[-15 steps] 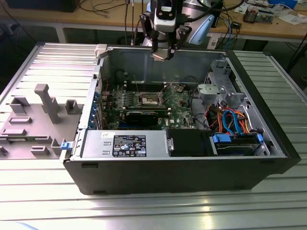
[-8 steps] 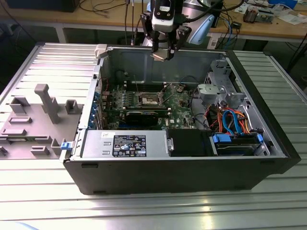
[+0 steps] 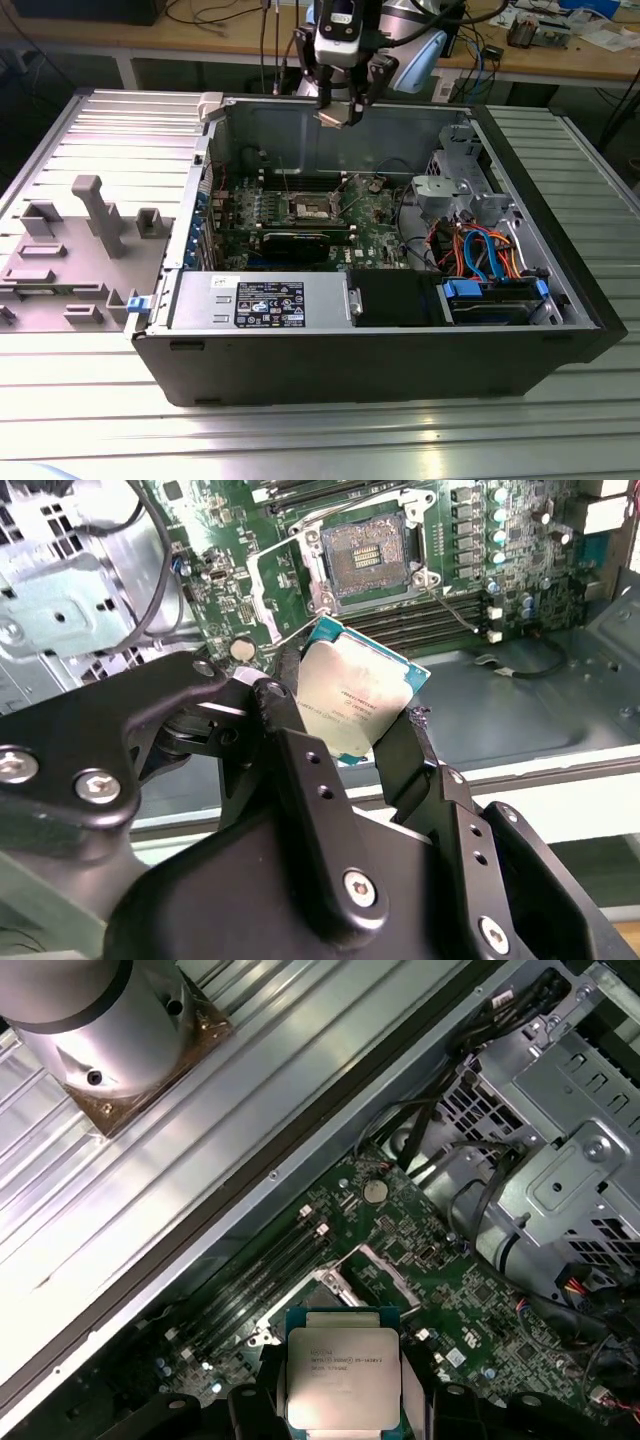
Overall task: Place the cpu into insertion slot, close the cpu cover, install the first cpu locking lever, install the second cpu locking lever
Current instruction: 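Place the cpu into insertion slot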
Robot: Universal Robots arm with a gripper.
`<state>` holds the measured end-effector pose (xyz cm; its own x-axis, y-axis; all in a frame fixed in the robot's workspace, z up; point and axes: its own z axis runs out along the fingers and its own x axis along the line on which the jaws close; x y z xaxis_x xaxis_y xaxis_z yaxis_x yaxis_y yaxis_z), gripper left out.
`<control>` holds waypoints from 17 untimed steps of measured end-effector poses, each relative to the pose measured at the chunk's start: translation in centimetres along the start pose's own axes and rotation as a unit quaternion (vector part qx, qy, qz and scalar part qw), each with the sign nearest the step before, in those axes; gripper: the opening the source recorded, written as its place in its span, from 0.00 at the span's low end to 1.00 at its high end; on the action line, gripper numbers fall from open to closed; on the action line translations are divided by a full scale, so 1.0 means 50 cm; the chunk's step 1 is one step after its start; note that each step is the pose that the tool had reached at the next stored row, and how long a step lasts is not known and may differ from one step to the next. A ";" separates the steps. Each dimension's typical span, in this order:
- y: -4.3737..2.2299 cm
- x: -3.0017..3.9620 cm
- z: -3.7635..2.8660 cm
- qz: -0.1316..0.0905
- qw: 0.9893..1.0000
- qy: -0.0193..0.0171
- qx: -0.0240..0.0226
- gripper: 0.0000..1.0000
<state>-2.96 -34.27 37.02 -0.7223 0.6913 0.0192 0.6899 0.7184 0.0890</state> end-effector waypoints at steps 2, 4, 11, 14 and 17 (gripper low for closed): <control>0.000 0.000 0.001 0.020 1.000 -0.002 0.000 0.54; 0.000 0.000 0.001 0.033 0.999 -0.003 -0.001 0.54; 0.000 0.000 0.003 0.085 0.996 -0.008 -0.002 0.54; 0.000 0.000 0.003 0.091 0.996 -0.008 -0.002 0.54; 0.000 0.000 0.003 0.092 0.996 -0.008 -0.002 0.54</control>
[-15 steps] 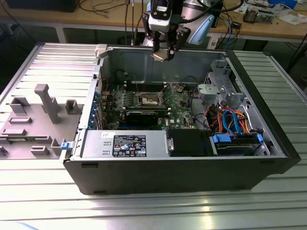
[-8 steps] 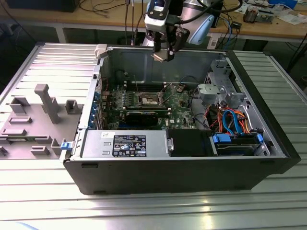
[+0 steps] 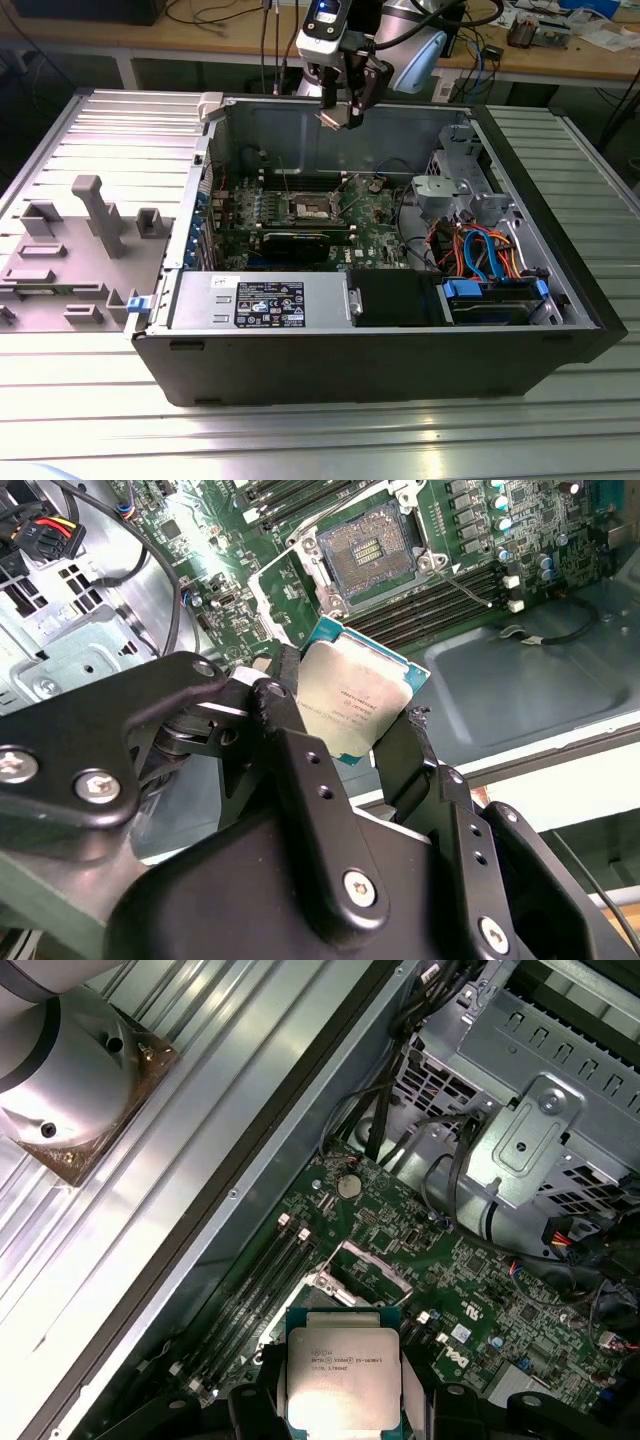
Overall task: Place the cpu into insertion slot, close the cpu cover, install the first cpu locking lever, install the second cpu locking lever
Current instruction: 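Place the cpu into insertion slot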
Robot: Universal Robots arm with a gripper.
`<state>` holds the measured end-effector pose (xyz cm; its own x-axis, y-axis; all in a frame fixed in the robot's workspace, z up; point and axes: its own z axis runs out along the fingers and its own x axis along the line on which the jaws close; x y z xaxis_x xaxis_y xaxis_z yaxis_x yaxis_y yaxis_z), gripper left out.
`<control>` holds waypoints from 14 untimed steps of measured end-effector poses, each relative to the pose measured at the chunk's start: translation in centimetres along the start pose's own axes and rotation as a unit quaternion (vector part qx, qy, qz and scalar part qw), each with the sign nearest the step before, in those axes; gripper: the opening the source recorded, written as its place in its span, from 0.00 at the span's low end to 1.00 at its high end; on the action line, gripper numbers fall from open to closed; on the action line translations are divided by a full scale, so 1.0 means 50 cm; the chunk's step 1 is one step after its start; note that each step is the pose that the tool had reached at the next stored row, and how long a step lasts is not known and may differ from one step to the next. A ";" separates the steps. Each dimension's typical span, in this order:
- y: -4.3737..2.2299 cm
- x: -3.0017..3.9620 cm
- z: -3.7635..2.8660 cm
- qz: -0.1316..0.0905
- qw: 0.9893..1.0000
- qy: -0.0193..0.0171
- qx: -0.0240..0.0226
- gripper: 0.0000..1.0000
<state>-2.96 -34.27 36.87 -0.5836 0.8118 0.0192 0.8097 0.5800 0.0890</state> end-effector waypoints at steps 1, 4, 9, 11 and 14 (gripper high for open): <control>0.000 0.000 0.000 0.000 1.000 0.000 0.000 0.54; 0.000 0.000 0.000 0.000 1.000 0.000 0.000 0.54; 0.000 0.000 0.000 0.000 1.000 0.000 0.000 0.54; 0.000 0.000 0.000 0.003 1.000 0.000 0.000 0.54; 0.000 0.000 0.001 0.022 1.000 -0.002 0.000 0.54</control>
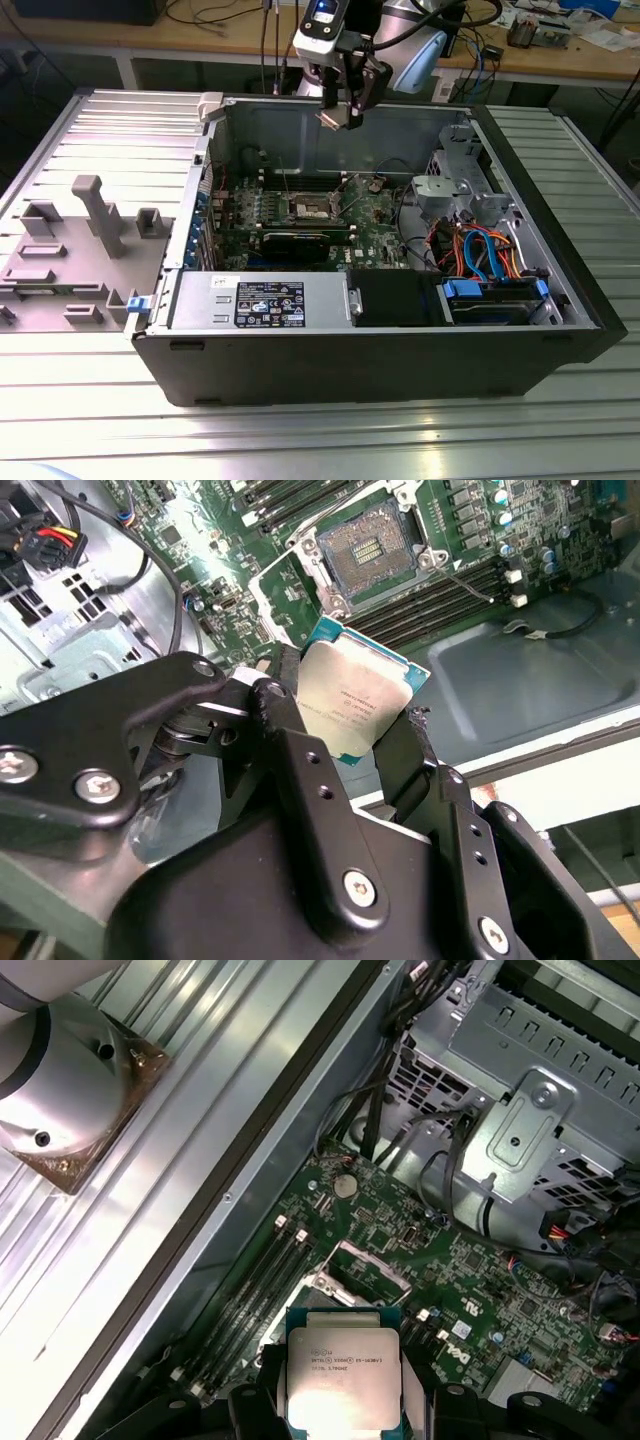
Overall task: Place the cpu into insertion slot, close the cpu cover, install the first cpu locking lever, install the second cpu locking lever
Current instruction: 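Place the cpu into insertion slot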
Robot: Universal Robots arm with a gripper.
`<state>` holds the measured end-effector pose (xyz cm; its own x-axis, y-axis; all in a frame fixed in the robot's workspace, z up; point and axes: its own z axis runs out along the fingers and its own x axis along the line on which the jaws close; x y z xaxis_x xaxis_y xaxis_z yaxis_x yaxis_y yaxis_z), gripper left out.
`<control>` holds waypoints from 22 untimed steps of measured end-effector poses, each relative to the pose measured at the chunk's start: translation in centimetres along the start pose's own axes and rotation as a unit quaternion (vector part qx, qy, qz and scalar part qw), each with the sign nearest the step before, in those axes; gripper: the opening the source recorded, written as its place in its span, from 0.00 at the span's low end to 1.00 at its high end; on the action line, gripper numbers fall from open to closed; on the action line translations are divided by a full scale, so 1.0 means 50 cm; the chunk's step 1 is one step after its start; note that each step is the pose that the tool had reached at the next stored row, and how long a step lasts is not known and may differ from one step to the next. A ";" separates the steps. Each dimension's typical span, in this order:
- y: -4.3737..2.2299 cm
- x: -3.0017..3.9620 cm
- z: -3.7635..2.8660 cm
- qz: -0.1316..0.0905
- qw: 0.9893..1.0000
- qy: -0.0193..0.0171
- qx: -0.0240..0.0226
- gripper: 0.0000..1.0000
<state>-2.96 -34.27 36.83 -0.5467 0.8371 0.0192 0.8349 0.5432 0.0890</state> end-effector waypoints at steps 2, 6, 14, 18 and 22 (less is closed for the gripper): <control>0.000 0.000 0.000 0.009 1.000 -0.001 0.000 0.54; 0.000 0.000 0.000 0.020 1.000 -0.002 0.000 0.54; 0.000 0.000 0.000 0.020 1.000 -0.002 0.000 0.54; 0.000 0.000 0.000 0.023 1.000 -0.002 0.000 0.54; 0.000 0.000 0.001 0.034 0.999 -0.003 -0.001 0.54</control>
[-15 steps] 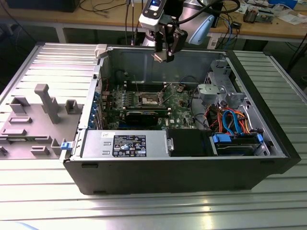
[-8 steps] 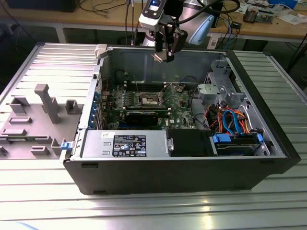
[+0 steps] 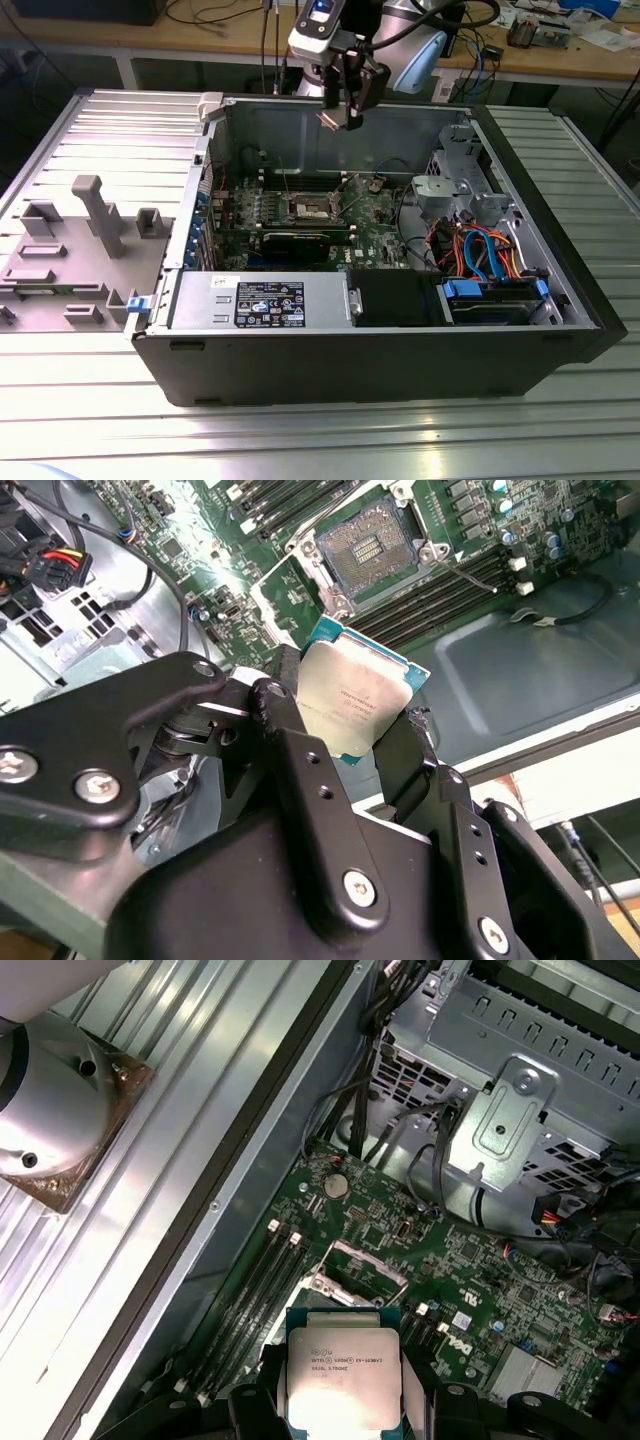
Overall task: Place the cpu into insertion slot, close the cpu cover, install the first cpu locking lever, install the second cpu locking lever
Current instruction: 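Place the cpu into insertion slot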
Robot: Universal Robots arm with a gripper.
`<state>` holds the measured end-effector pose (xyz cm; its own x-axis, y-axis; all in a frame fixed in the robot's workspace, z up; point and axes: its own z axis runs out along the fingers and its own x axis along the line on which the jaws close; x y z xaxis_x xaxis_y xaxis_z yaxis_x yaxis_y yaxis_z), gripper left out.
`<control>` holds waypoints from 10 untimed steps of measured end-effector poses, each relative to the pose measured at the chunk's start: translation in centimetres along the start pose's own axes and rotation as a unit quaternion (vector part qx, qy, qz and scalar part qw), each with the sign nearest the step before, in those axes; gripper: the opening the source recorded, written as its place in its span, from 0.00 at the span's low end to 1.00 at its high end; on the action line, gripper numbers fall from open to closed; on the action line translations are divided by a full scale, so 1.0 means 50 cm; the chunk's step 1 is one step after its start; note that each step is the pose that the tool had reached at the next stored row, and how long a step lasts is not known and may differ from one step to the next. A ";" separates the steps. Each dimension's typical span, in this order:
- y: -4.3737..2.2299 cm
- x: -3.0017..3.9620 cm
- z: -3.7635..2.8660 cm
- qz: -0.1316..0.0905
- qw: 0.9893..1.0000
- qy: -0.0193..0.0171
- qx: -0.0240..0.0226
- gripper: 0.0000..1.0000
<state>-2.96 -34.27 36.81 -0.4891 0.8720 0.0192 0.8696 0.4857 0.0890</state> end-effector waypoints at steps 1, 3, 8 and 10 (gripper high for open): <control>0.000 0.000 0.000 0.009 1.000 -0.001 0.000 0.54; 0.000 0.000 0.000 0.021 1.000 -0.002 0.000 0.54; 0.000 0.000 0.001 0.060 0.998 -0.005 -0.001 0.54; 0.000 0.000 0.001 0.071 0.997 -0.006 -0.001 0.54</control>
<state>-2.96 -34.27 36.76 -0.3610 0.9324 0.0192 0.9295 0.3580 0.0890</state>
